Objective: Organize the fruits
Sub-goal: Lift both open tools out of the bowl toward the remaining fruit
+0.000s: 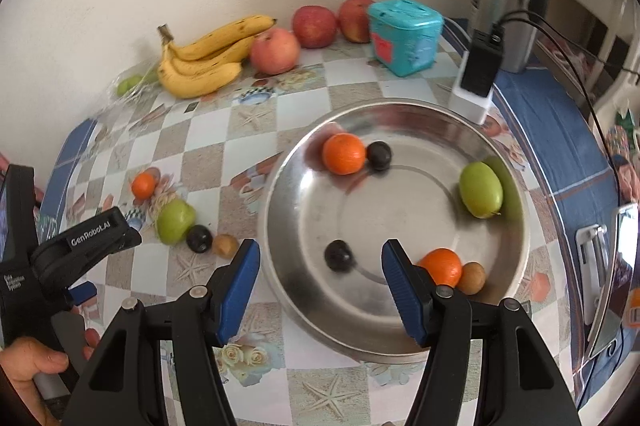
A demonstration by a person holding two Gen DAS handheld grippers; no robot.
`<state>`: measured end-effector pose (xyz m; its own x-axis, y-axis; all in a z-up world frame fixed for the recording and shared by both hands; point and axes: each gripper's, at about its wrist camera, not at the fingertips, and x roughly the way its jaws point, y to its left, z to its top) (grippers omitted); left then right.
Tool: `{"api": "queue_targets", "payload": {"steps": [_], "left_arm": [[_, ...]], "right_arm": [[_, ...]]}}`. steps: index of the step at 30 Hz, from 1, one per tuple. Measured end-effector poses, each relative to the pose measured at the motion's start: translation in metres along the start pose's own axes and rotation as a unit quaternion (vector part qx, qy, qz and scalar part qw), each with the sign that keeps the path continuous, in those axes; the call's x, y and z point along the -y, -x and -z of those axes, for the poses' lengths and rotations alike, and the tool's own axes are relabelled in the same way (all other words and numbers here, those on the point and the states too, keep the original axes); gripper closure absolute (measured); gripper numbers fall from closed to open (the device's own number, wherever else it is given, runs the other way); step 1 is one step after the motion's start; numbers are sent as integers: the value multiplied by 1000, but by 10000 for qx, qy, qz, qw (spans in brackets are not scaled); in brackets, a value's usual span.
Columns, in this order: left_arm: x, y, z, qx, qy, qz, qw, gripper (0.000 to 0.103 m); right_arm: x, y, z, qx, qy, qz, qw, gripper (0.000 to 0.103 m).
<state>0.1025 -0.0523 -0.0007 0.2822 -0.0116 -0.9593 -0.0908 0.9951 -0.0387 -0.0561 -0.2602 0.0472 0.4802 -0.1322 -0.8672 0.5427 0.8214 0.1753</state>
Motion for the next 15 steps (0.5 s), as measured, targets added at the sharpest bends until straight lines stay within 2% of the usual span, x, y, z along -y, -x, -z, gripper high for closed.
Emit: {"api": "queue_targets", "payload": {"steps": [6,15], "left_arm": [[-16,-3,-3,-30,151,-186,9997,0],[-30,-6,2,-116,166,-172,9996,0]], "right_arm": [[-28,-3,4,-56,352,-40,9994,39],[-56,-8,11,-183,693,2,9974,39]]}}
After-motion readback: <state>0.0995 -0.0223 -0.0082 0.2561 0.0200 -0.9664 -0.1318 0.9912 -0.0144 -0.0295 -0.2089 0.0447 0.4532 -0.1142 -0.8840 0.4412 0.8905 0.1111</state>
